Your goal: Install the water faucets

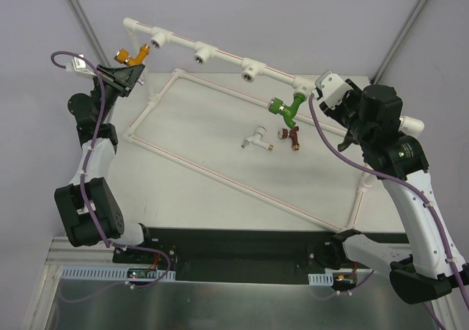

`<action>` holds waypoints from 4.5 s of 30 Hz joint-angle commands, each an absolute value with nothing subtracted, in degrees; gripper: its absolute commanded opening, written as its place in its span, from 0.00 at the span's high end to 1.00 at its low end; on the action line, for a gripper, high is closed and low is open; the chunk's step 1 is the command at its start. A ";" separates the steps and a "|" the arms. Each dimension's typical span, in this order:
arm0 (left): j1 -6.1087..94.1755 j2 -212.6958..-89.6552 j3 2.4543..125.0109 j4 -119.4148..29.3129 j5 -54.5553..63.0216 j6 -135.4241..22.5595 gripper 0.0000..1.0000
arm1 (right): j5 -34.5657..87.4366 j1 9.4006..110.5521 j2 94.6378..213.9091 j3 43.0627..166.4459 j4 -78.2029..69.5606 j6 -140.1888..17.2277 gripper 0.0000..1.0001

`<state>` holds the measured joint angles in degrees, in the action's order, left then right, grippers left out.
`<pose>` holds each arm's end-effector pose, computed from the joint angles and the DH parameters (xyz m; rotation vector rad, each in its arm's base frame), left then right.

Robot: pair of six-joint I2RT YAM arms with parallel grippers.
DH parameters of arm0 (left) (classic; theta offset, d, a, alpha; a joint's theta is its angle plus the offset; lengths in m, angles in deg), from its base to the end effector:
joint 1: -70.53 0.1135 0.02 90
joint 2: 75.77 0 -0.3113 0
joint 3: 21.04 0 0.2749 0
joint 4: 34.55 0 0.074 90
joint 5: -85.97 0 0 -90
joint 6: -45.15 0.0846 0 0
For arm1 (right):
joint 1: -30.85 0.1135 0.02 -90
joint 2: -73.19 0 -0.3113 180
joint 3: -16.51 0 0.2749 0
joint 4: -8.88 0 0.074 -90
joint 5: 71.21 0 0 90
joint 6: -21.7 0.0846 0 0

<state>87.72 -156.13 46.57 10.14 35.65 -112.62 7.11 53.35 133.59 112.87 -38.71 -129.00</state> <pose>0.3542 0.0530 0.4333 -0.2012 1.2089 -1.1261 0.2305 0.0769 0.5140 -1.0897 1.4548 -0.6582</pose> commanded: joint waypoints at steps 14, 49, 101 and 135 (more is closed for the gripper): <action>85.91 -157.95 53.18 7.08 37.02 -111.74 1.00 | 9.39 54.32 132.78 112.97 -34.05 -125.34 0.98; 83.89 -160.58 57.57 0.74 34.73 -109.19 1.00 | 8.95 54.40 133.13 112.79 -33.96 -125.51 0.98; 80.03 -158.12 64.42 -24.38 35.61 -55.06 1.00 | 9.22 54.67 133.22 112.97 -34.05 -125.69 0.98; 79.76 -158.30 76.64 -39.07 30.95 -52.42 1.00 | 9.30 55.02 133.05 113.14 -34.14 -125.69 0.98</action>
